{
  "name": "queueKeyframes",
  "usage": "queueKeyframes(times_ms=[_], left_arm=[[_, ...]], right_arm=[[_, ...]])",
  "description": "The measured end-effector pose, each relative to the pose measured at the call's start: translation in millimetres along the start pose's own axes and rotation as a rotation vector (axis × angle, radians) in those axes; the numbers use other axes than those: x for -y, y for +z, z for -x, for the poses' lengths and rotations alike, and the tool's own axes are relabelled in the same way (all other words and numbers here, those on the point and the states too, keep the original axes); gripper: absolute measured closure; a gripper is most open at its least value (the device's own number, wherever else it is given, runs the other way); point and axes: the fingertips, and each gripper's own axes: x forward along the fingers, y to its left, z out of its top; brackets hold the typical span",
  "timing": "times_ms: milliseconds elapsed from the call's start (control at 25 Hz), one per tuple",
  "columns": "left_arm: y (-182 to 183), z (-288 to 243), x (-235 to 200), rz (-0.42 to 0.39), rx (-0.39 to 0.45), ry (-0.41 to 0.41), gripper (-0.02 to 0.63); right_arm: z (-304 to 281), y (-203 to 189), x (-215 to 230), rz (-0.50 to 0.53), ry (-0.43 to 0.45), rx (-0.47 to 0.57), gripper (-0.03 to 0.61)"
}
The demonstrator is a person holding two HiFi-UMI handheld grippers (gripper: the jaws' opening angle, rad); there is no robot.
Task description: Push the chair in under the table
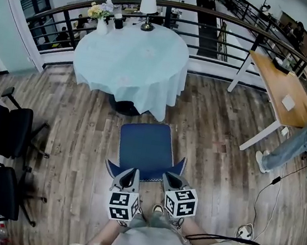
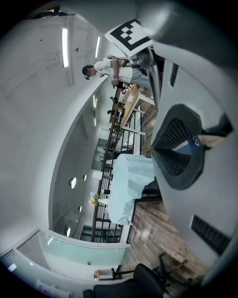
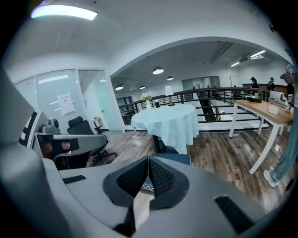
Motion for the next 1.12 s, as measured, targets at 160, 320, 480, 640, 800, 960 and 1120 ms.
queueKeyframes(times_ms=[160, 320, 480, 640, 800, 960, 1120], left_arm=[[-11, -4, -1, 0.047, -0.033, 0.009, 0.611], [-30, -13, 8, 0.058, -0.116, -0.028, 0.568], [-47, -20, 15, 0.008, -0.215, -0.082, 0.46], [-69, -24, 19, -0.128, -0.334, -0.165, 0.371], [-86, -27, 11, -0.288, -0.425, -0.214, 0.359], [-103, -31, -1, -0.491, -0.51, -0.202, 0.359], [-119, -43, -10, -0.537, -0.566, -0.185, 0.36]], right_arm=[[-7, -2, -4, 0.003, 0.075, -0.03, 0.557], [-14, -19, -4, 0.026, 0.141, -0.111, 0.503], [-21, -29, -4, 0.085, 0.211, -0.175, 0.423], [-27, -40, -2, 0.181, 0.289, -0.252, 0.378], [-32, -50, 3, 0.291, 0.339, -0.329, 0.332], [-38, -66, 3, 0.436, 0.385, -0.407, 0.318], [-49, -81, 11, 0.545, 0.359, -0.47, 0.322]])
